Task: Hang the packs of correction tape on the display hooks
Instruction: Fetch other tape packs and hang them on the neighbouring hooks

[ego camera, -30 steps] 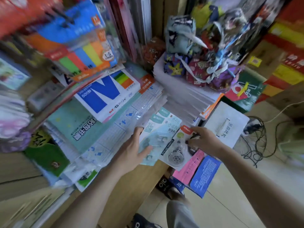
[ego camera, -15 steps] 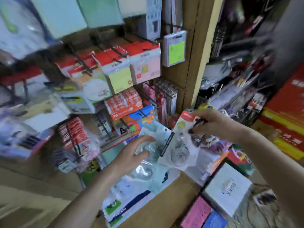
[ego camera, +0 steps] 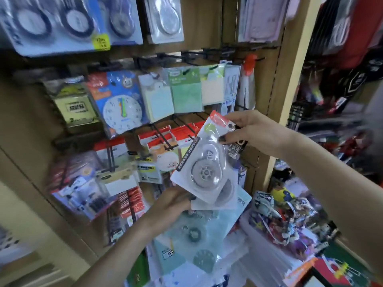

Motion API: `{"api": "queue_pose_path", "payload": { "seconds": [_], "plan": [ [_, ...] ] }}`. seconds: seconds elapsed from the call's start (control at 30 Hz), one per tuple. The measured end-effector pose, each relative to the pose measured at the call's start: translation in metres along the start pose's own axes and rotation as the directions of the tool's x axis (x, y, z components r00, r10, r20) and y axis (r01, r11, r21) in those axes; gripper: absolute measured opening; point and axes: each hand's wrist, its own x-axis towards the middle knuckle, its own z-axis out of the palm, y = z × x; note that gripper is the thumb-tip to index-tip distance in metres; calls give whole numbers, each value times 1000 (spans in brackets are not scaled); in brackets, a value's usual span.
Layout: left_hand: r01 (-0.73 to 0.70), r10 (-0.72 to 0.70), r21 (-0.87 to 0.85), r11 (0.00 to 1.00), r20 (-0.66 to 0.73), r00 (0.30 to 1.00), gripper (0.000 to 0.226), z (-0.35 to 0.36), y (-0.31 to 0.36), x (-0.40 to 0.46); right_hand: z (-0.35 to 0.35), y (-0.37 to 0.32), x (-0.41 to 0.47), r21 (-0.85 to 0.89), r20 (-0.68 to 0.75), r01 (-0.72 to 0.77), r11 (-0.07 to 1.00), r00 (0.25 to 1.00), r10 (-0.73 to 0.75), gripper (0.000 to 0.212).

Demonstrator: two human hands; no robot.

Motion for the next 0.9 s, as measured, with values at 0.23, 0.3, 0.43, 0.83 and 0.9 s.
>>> {"api": "queue_pose_path", "payload": {
  "seconds": [0.23,0.3,0.43,0.83,0.9],
  "plan": [
    [-70,63,-70,995,-97,993,73,-19,-2,6,0,-22,20,143,-102,-94,985,989,109,30],
    [-64,53,-99,993,-113,992,50,-8,15,-6,2,-24,21,129,-109,-76,989,990,91,24],
    [-84,65,-101,991,-185,981,30,6,21,-17,12,-33,21,93,-57,-60,994,996,66,20],
    [-123,80,-136,983,-287,954,33,-6,38,-19,10,-50,28,-80,136,-105,991,984,116,36],
    [-147,102,-147,978,-278,955,35,-6,40,-20,9,-52,31,-98,153,-103,990,981,118,36]
  ]
}}
